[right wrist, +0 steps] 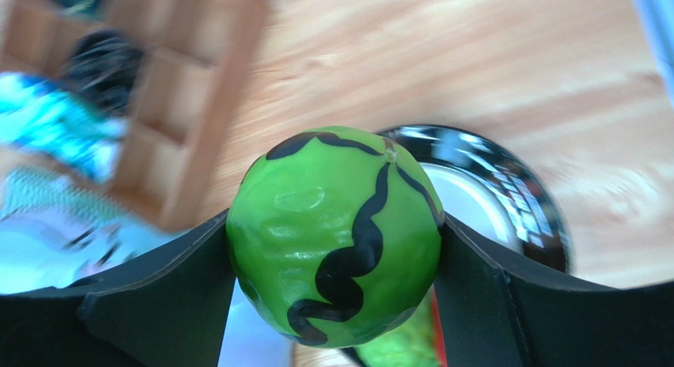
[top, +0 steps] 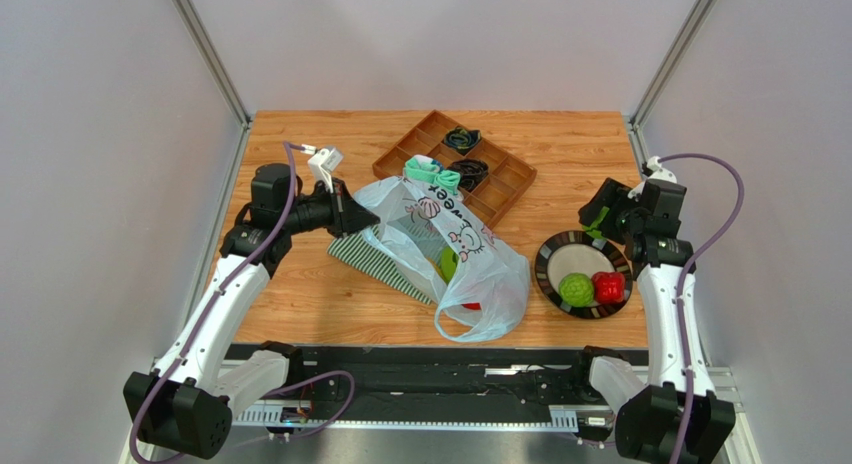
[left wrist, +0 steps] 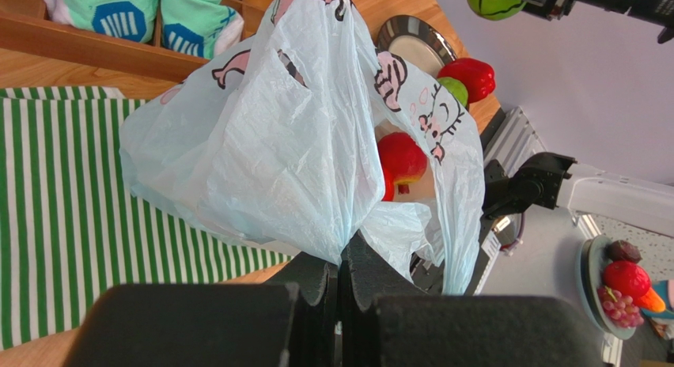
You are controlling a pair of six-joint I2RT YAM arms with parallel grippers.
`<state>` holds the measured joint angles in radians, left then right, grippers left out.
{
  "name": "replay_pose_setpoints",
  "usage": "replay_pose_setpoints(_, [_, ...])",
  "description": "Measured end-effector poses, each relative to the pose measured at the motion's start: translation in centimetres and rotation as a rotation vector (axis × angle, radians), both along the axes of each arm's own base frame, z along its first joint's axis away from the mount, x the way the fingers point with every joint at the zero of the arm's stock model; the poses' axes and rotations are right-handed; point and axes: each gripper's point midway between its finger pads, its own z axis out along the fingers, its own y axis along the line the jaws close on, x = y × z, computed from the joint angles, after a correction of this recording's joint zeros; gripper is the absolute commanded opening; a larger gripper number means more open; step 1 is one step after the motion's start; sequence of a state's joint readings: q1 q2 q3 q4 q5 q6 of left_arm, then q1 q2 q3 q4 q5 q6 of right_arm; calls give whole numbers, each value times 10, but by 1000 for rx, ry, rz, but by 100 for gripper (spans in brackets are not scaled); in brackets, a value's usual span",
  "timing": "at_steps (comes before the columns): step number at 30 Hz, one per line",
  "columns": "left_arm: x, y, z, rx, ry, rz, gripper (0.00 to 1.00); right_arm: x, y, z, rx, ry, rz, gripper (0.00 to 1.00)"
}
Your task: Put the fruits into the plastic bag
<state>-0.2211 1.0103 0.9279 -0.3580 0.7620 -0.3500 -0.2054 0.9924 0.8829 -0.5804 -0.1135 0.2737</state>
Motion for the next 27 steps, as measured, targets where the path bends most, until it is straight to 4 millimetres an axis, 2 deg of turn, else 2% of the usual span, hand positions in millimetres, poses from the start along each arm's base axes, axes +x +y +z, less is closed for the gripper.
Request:
replay_pose_setpoints(2, [0, 0, 0, -1, 0, -2, 0, 0, 23, 15, 26, -53, 106, 31])
replay_pose_setpoints(5, [-1, -1, 0, -3, 1, -7, 0, -4, 83, 37, 107, -121, 370, 31])
replay_pose_setpoints(7, [-2, -1, 1, -5, 1, -10, 0, -17, 134, 53, 140, -154, 583, 31])
replay_pose_setpoints(10, [-2, -1, 1, -7, 1, -13, 0, -44, 197, 76, 175, -197, 845, 30])
replay_pose_setpoints(12, [-2, -1, 1, -7, 1, -13, 0, -59, 227, 91, 199, -233, 968, 30])
replay_pose_setpoints(15, [-2, -1, 1, -7, 0, -13, 0, -79, 269, 103, 240, -250, 1124, 29])
replay_pose_setpoints(20, [-2, -1, 1, -7, -1, -14, 0, -115, 330, 93, 283, -167, 1338, 29])
replay_pose_setpoints(24, [-2, -1, 1, -7, -1, -13, 0, -149, 376, 68, 278, -33, 1485, 29])
replay_pose_setpoints(27, [-2, -1, 1, -7, -1, -13, 0, -171, 399, 49, 239, 52, 1554, 27])
